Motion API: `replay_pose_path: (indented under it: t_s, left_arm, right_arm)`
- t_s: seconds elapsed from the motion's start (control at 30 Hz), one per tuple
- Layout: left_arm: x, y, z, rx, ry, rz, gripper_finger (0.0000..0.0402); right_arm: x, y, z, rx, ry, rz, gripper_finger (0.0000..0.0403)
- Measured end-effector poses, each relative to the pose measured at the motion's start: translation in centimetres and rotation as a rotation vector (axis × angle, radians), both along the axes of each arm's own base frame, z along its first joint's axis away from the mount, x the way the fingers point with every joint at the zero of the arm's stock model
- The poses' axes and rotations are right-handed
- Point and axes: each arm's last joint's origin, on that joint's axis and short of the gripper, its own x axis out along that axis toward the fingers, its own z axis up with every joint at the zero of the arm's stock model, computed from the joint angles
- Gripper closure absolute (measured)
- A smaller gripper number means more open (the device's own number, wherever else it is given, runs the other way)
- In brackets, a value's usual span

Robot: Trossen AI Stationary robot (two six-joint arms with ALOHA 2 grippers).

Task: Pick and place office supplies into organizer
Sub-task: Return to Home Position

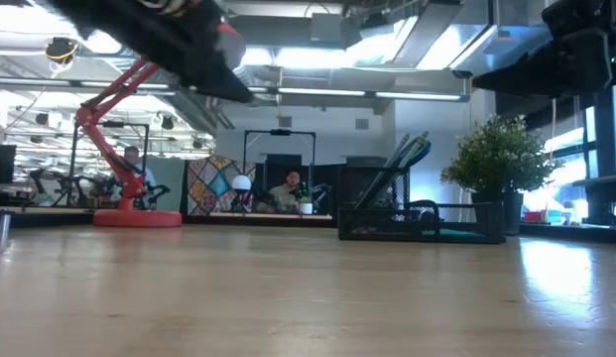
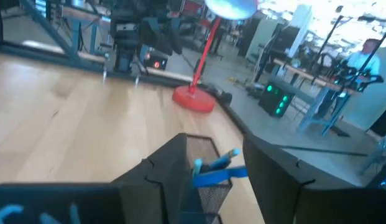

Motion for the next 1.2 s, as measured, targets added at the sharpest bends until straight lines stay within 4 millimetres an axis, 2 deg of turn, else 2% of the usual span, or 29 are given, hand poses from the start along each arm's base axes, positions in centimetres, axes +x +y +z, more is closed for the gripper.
replay_pose_path:
  t_s: [0.2,0.53,0.77,1.2]
  left_arm:
    - [-4.0,-0.1,-0.1,0.005,-0.122,0.0,0.0312]
    - [-8.9,-0.2,-2.1,-0.015,-0.227,0.023,0.0311]
    - [-11.2,-0.3,-3.3,-0.014,-0.281,0.031,0.0311]
    - [-14.8,-0.3,-3.0,-0.015,-0.366,0.111,0.0328]
  right_arm:
    - [-0.6,-0.1,0.2,-0.029,-0.017,-0.003,0.0241]
    - [-1.5,-0.7,0.4,-0.023,-0.053,-0.064,0.0241]
    - [-1.6,-1.1,0.2,-0.019,-0.045,-0.103,0.0241]
    - [-1.7,-1.4,0.1,0.007,-0.038,-0.144,0.0241]
